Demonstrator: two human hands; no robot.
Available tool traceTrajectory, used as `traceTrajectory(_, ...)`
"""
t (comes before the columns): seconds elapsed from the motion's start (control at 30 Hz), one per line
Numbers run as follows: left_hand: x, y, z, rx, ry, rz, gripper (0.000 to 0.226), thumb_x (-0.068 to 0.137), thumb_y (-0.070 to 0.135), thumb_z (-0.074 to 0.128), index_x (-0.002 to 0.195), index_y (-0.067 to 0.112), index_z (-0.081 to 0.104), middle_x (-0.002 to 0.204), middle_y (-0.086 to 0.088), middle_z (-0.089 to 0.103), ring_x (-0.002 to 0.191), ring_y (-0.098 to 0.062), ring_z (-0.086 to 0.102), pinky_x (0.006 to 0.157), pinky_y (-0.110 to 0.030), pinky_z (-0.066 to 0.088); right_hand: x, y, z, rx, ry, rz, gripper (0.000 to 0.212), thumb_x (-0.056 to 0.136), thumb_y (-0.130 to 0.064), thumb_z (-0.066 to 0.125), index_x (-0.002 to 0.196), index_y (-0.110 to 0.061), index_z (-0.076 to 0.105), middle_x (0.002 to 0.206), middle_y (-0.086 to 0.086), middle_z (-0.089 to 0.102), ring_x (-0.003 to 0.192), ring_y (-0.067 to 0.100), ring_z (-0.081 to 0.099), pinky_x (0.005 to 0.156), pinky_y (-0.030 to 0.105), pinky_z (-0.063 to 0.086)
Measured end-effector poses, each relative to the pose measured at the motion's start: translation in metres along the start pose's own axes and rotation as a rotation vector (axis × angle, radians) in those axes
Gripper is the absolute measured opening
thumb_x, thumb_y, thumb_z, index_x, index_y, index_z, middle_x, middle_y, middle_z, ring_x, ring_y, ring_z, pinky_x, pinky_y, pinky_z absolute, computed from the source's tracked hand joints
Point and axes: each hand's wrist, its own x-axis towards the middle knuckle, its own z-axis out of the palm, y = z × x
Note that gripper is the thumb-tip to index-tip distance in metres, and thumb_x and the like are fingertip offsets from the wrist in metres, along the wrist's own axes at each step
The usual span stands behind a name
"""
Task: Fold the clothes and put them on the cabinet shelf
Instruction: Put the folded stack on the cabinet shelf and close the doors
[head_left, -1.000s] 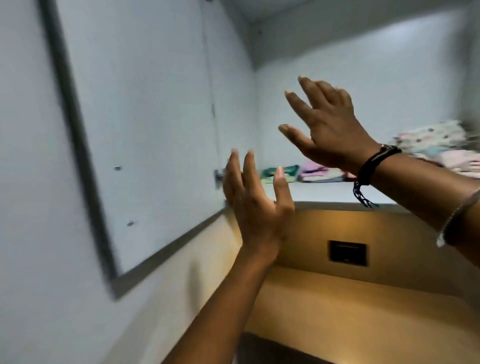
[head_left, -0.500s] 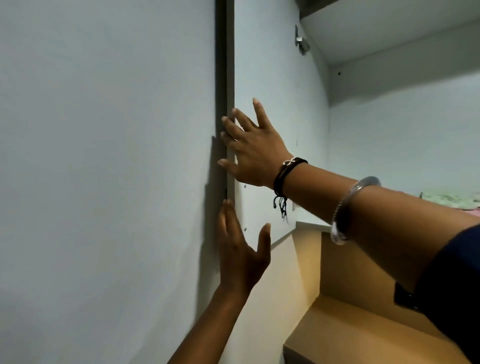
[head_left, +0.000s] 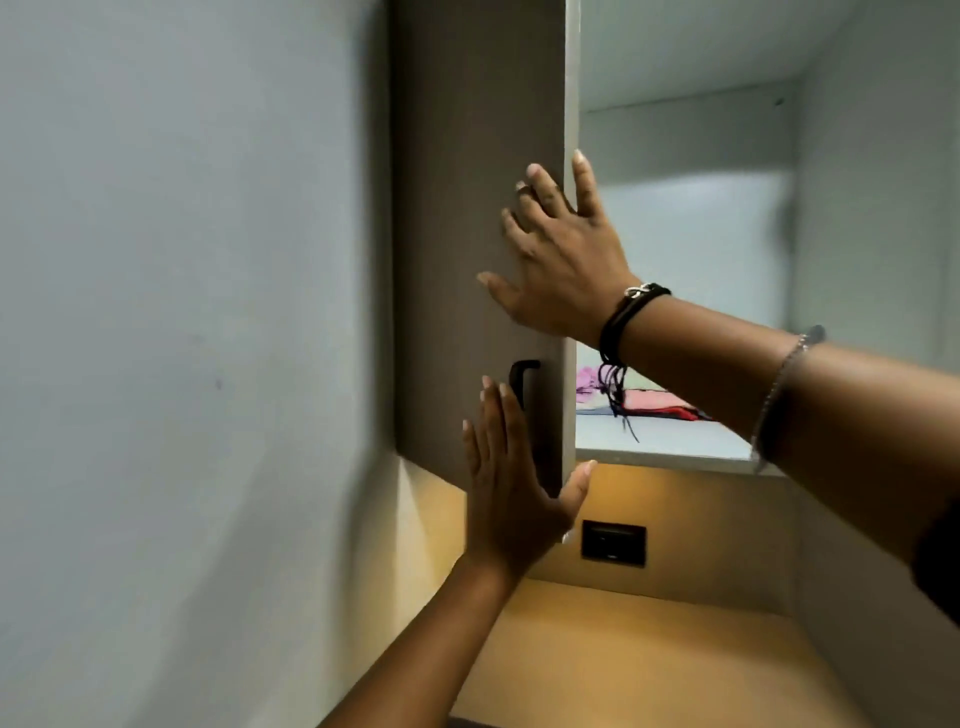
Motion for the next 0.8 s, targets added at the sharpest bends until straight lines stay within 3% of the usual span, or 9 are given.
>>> traceTrajectory(0.1,0.012,0.004,0.056,-0.009,-0.072,-0.011,0.113,0.079,0.068,0.056,0.154,0.013,-0.009,0.165,-0.009,-0.008,0.152,-0.021,-0.007,0.121,-0.048,0.000,-0.006,0.032,0.053,0.008,-0.061,0.054,0.079,0.089,-0.065,0.020,0.146,-0.011,0.032,0.160,0.012,0.018,0.149,0.028,0.006,0.118,0.057,-0.004)
traceTrajectory(0.23,0.035,0.003,0.115,0.006,-0.117,-0.004,0.114,0.078,0.074,0.051,0.153,0.019,-0.015,0.164,-0.008,-0.013,0.151,-0.019,-0.012,0.120,-0.048,-0.007,-0.013,0.067,0.122,-0.002,-0.086,0.011,0.079,0.090,-0.066,0.020,0.152,-0.017,0.016,0.162,0.009,0.004,0.149,0.028,-0.002,0.119,0.055,-0.003)
traceTrajectory(0.5,0.061,-0.026,0.184,0.173,-0.185,0.027,0.111,0.075,0.083,0.033,0.149,0.022,-0.025,0.160,-0.007,-0.022,0.150,-0.027,-0.014,0.117,-0.053,-0.012,-0.009,0.085,0.218,0.083,-0.047,0.006,0.083,0.089,-0.071,0.014,0.153,-0.017,0.007,0.162,0.013,0.004,0.148,0.034,0.000,0.119,0.052,0.000)
traceTrajectory(0.73,0.067,-0.048,0.204,0.283,-0.173,0.084,0.101,0.081,0.082,0.023,0.155,0.019,-0.004,0.163,-0.006,-0.019,0.150,-0.024,-0.015,0.119,-0.050,-0.012,-0.006,0.084,0.240,0.143,-0.070,0.014,0.081,0.090,-0.069,0.016,0.153,-0.020,0.009,0.162,0.012,0.006,0.148,0.035,0.001,0.119,0.053,0.000)
traceTrajectory(0.8,0.066,-0.048,0.192,0.283,-0.204,0.135,0.091,0.088,0.076,0.025,0.155,0.021,-0.001,0.164,-0.007,-0.015,0.151,-0.024,-0.013,0.121,-0.051,-0.005,-0.013,0.086,0.226,0.156,-0.113,0.002,0.078,0.091,-0.067,0.018,0.153,-0.020,0.008,0.162,0.012,0.003,0.148,0.033,-0.002,0.119,0.053,-0.001)
